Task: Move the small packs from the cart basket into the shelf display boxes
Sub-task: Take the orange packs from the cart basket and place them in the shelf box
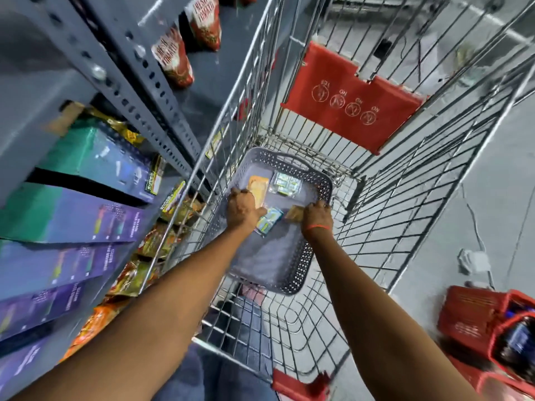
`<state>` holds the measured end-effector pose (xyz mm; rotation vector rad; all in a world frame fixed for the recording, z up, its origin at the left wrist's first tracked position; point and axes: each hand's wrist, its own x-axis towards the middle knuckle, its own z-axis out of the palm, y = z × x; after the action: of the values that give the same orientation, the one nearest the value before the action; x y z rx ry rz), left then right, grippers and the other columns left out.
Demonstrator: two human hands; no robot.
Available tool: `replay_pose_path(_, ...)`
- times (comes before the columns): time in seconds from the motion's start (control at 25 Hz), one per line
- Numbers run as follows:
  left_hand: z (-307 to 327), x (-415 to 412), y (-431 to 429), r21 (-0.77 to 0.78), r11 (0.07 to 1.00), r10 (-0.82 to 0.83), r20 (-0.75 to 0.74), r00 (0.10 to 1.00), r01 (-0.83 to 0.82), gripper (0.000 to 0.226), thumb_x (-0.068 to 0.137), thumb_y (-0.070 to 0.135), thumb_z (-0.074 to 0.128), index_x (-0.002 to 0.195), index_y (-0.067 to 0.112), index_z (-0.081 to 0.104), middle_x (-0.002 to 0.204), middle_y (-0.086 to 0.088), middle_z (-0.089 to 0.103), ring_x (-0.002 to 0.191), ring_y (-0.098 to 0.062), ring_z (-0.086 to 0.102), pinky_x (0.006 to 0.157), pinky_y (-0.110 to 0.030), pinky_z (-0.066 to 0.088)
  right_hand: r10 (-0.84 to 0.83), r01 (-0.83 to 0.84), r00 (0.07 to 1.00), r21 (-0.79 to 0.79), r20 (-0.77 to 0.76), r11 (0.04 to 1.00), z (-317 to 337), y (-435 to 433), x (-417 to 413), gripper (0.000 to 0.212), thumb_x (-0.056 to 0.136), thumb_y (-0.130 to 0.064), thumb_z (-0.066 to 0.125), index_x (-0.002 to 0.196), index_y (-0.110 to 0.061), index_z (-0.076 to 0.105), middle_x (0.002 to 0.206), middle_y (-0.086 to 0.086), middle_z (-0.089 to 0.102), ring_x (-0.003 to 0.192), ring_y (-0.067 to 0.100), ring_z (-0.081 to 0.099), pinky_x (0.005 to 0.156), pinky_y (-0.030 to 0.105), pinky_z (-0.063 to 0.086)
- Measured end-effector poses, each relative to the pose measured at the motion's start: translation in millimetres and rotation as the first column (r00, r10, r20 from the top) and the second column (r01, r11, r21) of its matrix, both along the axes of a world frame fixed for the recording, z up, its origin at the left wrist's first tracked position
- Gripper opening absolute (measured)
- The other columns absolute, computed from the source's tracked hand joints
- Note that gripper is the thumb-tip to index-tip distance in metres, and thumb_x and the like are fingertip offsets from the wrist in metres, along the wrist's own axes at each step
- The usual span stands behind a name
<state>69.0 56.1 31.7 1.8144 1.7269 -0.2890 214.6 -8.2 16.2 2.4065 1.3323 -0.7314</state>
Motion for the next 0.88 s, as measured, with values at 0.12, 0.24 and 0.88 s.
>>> replay_pose_path(0.12, 45, -10, -15, 0.034, 0.999, 0.026, 0.043, 0.999, -0.027, 0.06, 0.078, 0.042, 0.074, 0.116, -0.002, 0.056, 0.127, -0.02, 0.049, 0.109, -0.035, 0.057, 0.083, -0.039, 0.052, -0.053, 0.054, 0.998, 0.031, -0.016, 0.998, 56, 2, -4, 0.038, 0.09, -0.016, 0.064, 0.125, -0.003, 0.059, 0.131, 0.02, 0.053, 0.123, 0.034, 0.052, 0.101, 0.038, 0.048)
replay_pose_path(0.24, 103, -20, -30, 0.121, 0.993, 0.003, 0.091, 0.996, -0.014, 0.056, 0.081, 0.041, 0.071, 0.116, 0.0, 0.056, 0.126, -0.019, 0.049, 0.109, -0.035, 0.056, 0.084, -0.039, 0.051, -0.09, 0.098, 0.992, 0.098, -0.086, 0.99, 123, 3, -18, 0.055, 0.074, -0.034, 0.08, 0.118, -0.005, 0.064, 0.125, 0.022, 0.059, 0.114, 0.034, 0.06, 0.095, 0.038, 0.052)
replay_pose_path(0.88, 324, -210, -54, 0.599, 0.683, 0.409, 0.159, 0.898, -0.417, 0.056, 0.075, 0.053, 0.067, 0.101, 0.003, 0.065, 0.107, -0.018, 0.064, 0.094, -0.035, 0.065, 0.075, -0.04, 0.054, 0.258, -0.041, 0.949, 0.743, -0.18, 0.668, 328, 32, -207, 0.054, 0.07, -0.046, 0.077, 0.095, 0.001, 0.068, 0.098, 0.023, 0.069, 0.091, 0.037, 0.066, 0.074, 0.039, 0.053)
